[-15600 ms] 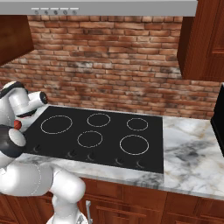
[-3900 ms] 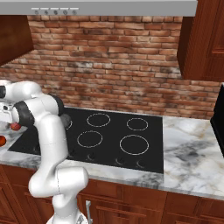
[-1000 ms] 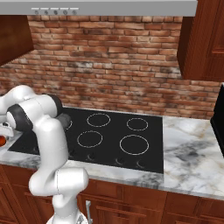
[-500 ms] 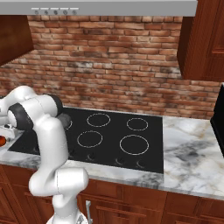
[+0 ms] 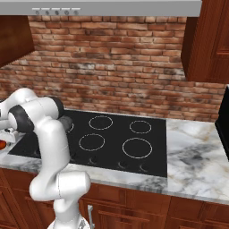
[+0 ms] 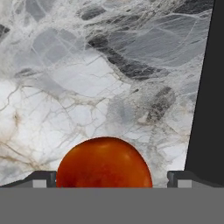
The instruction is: Place the pan on the front left burner on the stove. Then place the tomato and the onion in the pan and turn on the front left burner.
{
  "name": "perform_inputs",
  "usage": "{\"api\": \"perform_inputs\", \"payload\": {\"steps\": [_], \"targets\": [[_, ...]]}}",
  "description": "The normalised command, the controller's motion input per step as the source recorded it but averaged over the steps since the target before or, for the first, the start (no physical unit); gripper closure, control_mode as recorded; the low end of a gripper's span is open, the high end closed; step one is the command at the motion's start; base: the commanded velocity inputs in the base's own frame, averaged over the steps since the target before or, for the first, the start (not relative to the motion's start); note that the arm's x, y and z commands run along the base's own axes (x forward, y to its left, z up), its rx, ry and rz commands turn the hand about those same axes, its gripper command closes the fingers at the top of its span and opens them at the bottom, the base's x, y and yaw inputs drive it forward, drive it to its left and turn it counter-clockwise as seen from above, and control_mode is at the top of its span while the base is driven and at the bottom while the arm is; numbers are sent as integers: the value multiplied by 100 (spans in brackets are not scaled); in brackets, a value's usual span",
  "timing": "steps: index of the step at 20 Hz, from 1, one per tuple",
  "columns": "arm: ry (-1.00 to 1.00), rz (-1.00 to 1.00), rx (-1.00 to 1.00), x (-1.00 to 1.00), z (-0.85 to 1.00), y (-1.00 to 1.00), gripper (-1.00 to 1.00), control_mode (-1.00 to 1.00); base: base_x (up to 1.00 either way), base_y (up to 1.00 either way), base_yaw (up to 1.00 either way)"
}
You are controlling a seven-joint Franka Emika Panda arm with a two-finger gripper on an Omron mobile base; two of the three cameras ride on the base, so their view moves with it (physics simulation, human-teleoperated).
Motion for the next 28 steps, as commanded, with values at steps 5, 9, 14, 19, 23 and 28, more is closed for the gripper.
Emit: {"api": "perform_inputs", "payload": {"steps": [5,9,14,19,23,28], "targets": [[0,0,0,0,0,0,100,-100,0,0,0],[0,0,0,0,0,0,100,-100,0,0,0],[0,0,0,0,0,0,100,-100,0,0,0],[-2,0,0,0,39,-15,100,-100,0,0,0],[-3,0,0,0,57,-28,100,-100,0,0,0],[-2,0,0,0,40,-36,100,-100,0,0,0]]}}
